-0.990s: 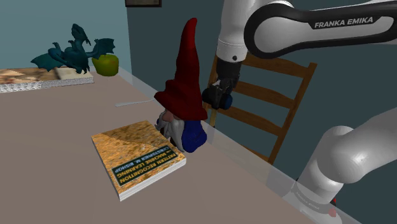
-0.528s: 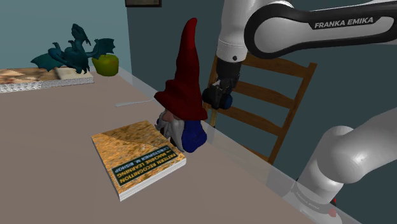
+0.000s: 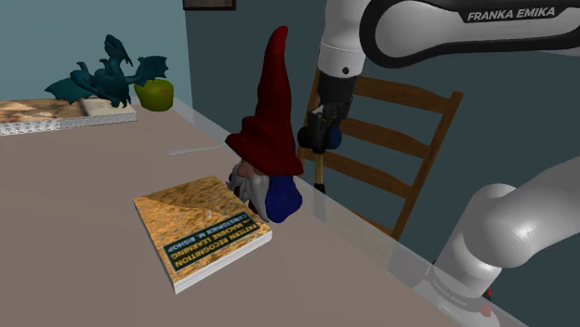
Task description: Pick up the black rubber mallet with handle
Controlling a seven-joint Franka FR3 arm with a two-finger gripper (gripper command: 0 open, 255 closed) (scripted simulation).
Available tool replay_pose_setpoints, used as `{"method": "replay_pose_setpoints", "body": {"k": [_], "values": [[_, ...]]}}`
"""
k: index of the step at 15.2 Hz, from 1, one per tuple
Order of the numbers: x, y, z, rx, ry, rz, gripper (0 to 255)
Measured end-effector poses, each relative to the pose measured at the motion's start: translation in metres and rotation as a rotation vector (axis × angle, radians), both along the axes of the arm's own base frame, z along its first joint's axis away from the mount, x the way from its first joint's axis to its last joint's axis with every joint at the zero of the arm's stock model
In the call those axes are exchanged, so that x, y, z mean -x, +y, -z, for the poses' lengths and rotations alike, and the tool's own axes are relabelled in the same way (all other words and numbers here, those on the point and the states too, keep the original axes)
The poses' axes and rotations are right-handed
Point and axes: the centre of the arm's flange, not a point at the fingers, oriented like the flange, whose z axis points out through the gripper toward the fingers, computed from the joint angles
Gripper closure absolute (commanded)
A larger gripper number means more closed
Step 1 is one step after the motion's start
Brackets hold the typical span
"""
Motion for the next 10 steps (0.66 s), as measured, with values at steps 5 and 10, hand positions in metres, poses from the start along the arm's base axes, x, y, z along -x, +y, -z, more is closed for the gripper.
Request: {"method": "replay_pose_setpoints", "body": {"k": [5,10], "values": [[0.001,0.0,-0.026,0.0,0.0,0.0,255],[0.0,0.0,-0.051,0.0,0.0,0.0,255]]}}
